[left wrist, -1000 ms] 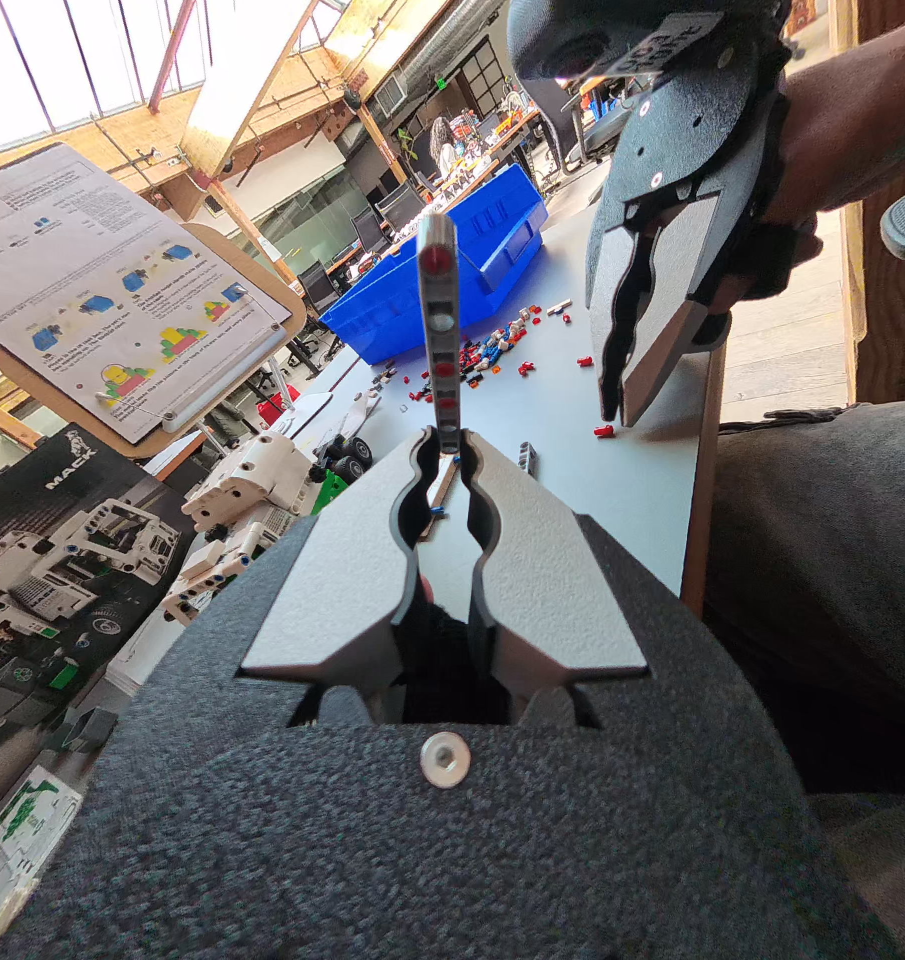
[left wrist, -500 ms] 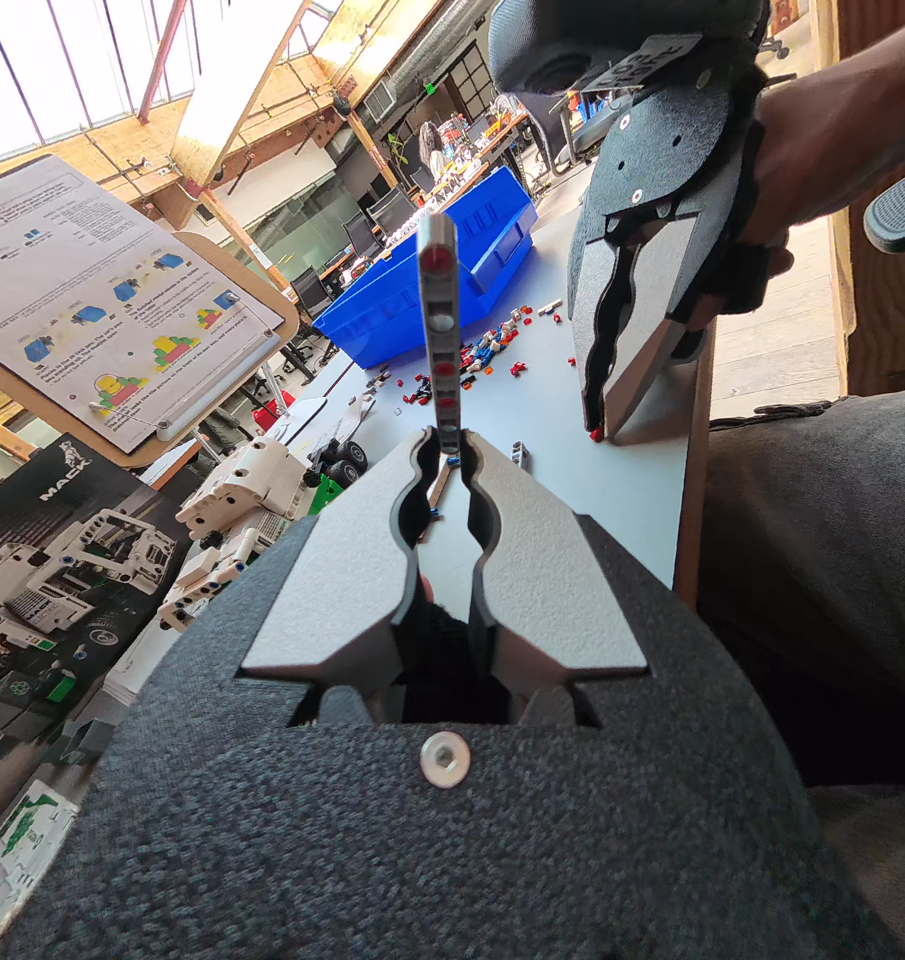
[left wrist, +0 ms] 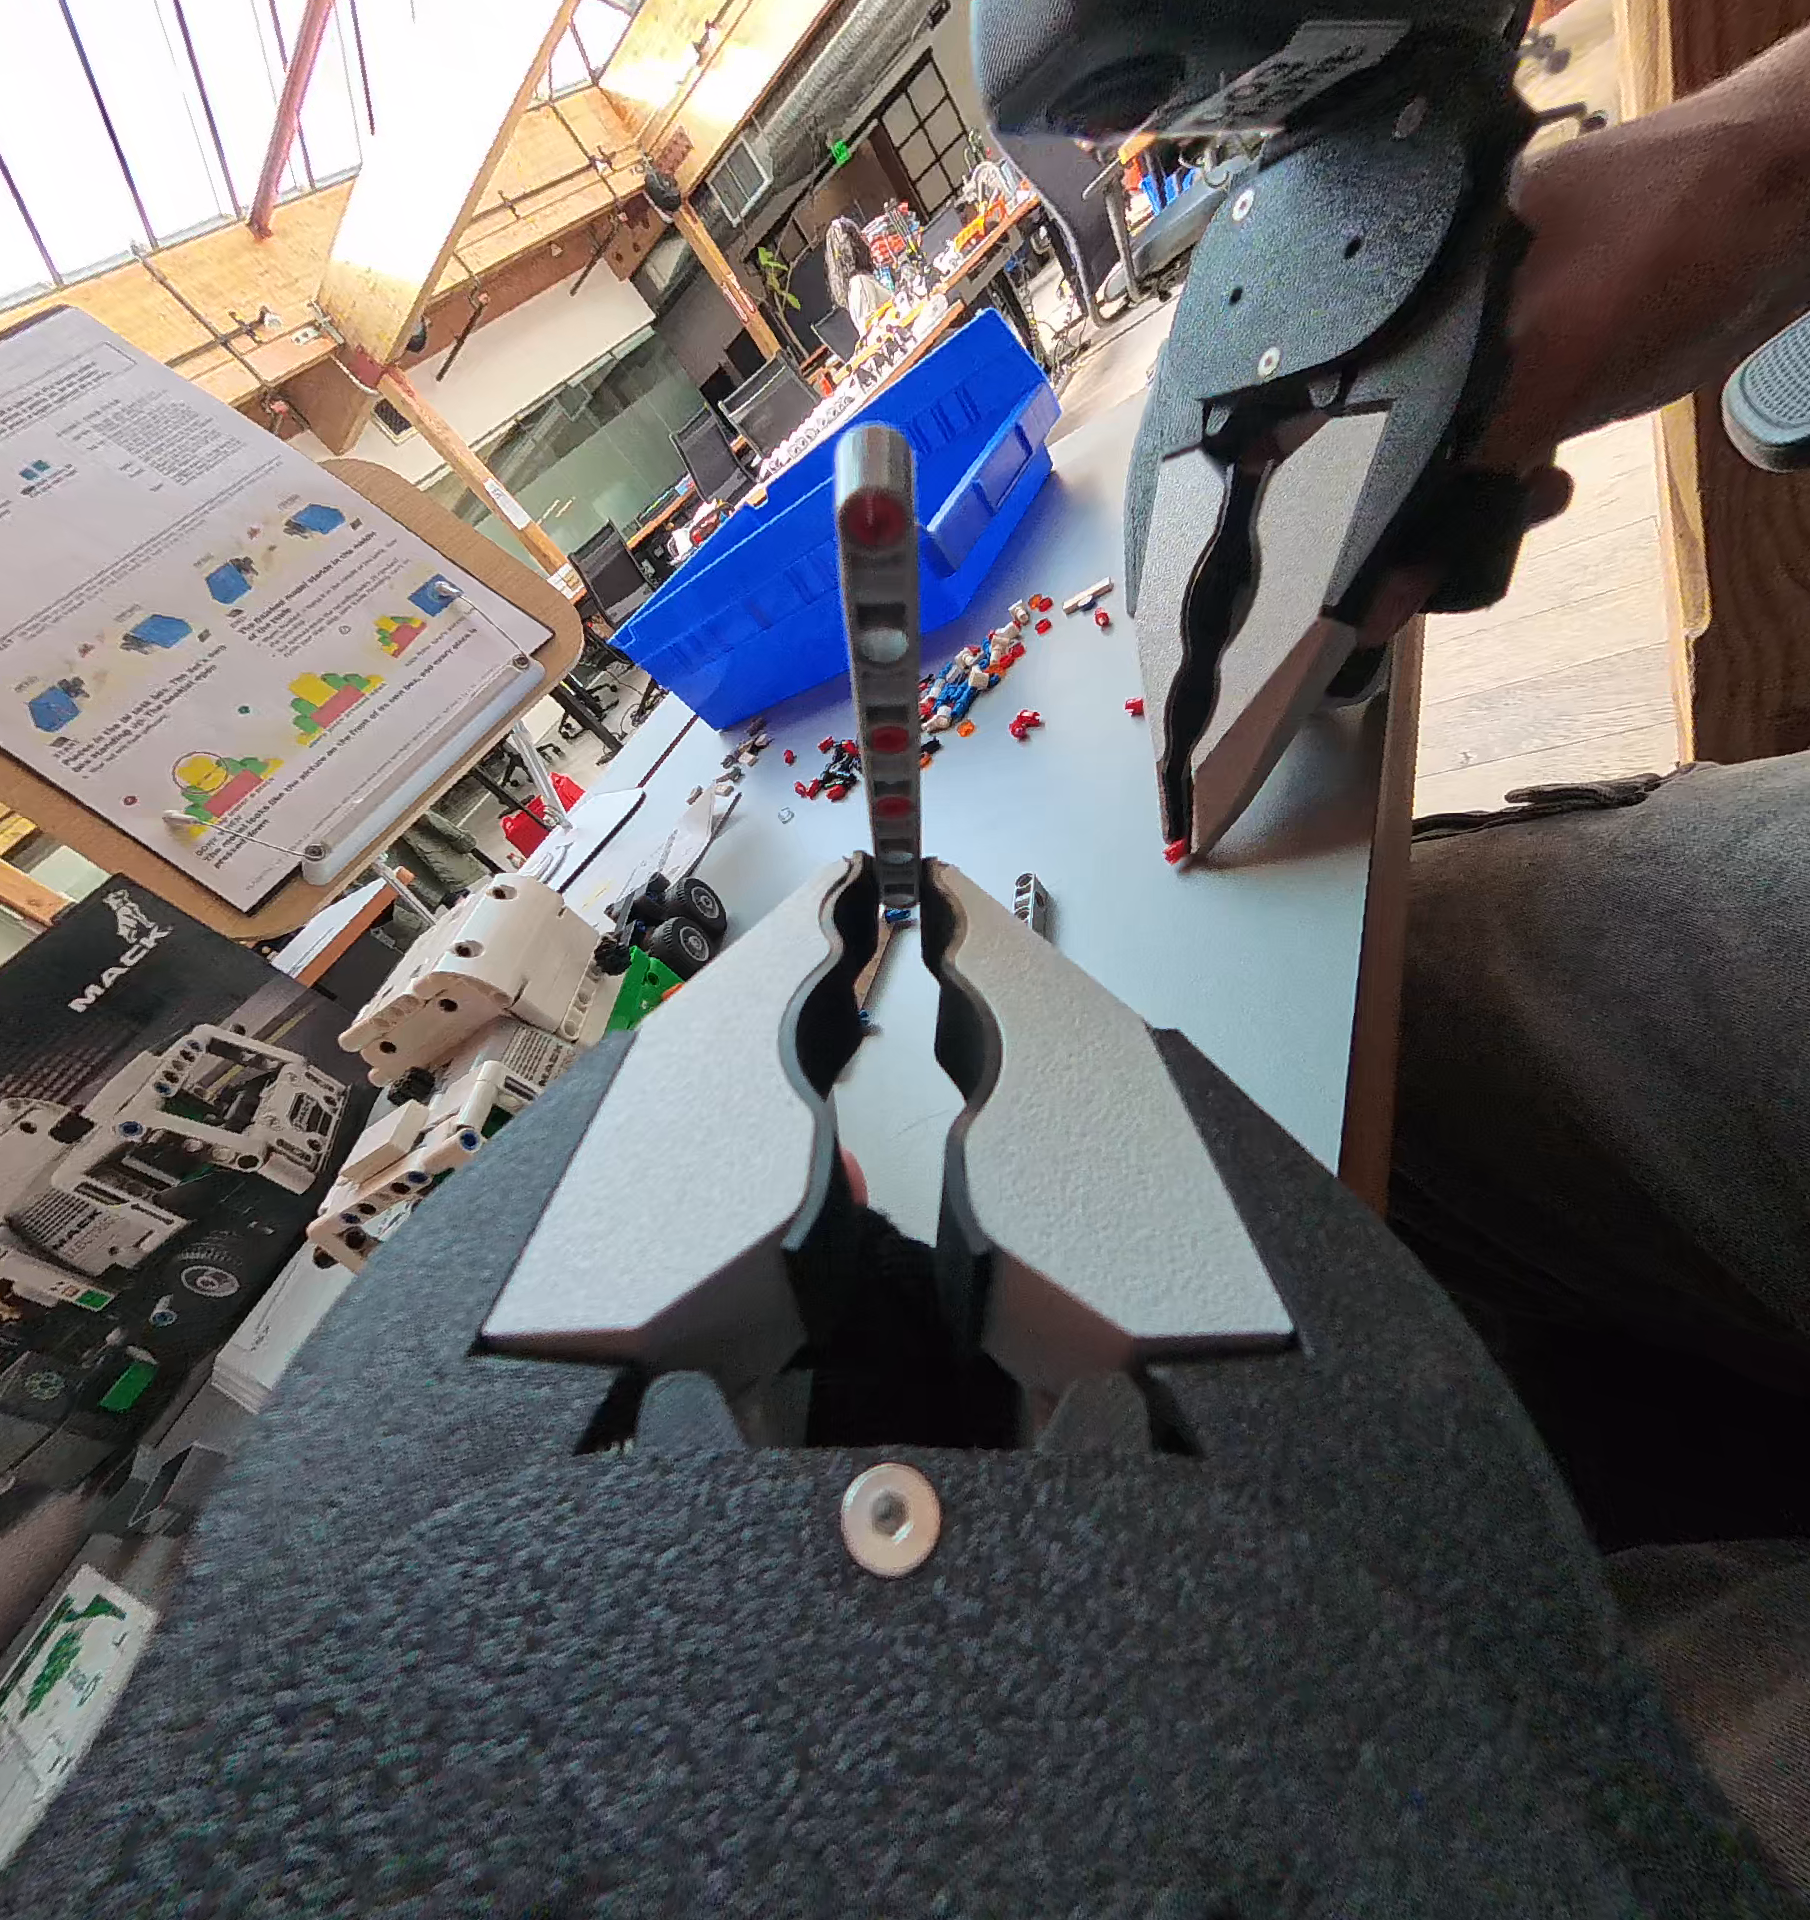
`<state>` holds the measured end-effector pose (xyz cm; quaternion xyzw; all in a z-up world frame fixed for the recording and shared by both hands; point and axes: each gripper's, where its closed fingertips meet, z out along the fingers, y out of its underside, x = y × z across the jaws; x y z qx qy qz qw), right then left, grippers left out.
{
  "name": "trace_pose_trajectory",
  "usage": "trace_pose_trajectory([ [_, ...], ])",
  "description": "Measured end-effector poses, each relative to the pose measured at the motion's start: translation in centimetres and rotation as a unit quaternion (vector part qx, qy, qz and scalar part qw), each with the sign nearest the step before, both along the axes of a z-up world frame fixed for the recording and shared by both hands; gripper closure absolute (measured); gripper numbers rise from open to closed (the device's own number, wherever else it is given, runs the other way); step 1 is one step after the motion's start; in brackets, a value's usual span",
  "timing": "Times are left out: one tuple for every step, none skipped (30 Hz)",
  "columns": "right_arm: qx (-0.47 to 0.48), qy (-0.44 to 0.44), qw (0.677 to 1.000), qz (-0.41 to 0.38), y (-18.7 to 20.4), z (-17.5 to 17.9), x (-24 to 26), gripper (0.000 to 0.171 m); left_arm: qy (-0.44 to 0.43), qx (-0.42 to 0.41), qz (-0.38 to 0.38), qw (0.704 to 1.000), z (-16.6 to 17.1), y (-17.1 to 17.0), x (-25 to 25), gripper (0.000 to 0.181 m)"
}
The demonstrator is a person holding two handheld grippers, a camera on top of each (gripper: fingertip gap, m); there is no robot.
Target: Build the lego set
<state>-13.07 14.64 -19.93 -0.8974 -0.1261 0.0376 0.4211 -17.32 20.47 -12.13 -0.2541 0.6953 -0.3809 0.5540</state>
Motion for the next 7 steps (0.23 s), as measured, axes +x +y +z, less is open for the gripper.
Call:
trace_pose_trajectory([
  [0.006, -0.016, 1.0, 0.009, 0.1, 0.2, -0.2, 0.167, 0.0, -0.002, -0.001, 1.0, 0.0, 0.0, 0.0, 0.176],
  [0.024, -0.033, 0.999, 0.03, 0.4, 1.1, -0.8, 0.167, -0.003, -0.005, -0.003, 1.0, 0.1, 0.0, -0.1, 0.176],
  [0.044, -0.06, 0.996, 0.053, 0.7, 2.1, -1.3, 0.167, -0.005, -0.008, -0.008, 1.0, 0.3, -0.1, -0.1, 0.176],
  [0.063, -0.099, 0.99, 0.079, 1.0, 3.1, -1.7, 0.168, -0.006, -0.011, -0.016, 1.0, 0.3, -0.3, -0.2, 0.175],
  [0.086, -0.151, 0.979, 0.104, 1.4, 4.2, -1.9, 0.168, -0.007, -0.013, -0.021, 1.0, 0.4, -0.5, -0.3, 0.176],
  [0.111, -0.207, 0.963, 0.136, 2.0, 5.4, -2.3, 0.168, -0.007, -0.015, -0.028, 0.999, 0.4, -0.7, -0.3, 0.175],
  [0.135, -0.262, 0.94, 0.171, 2.5, 6.4, -2.9, 0.168, -0.005, -0.015, -0.035, 0.999, 0.4, -0.9, -0.4, 0.175],
])
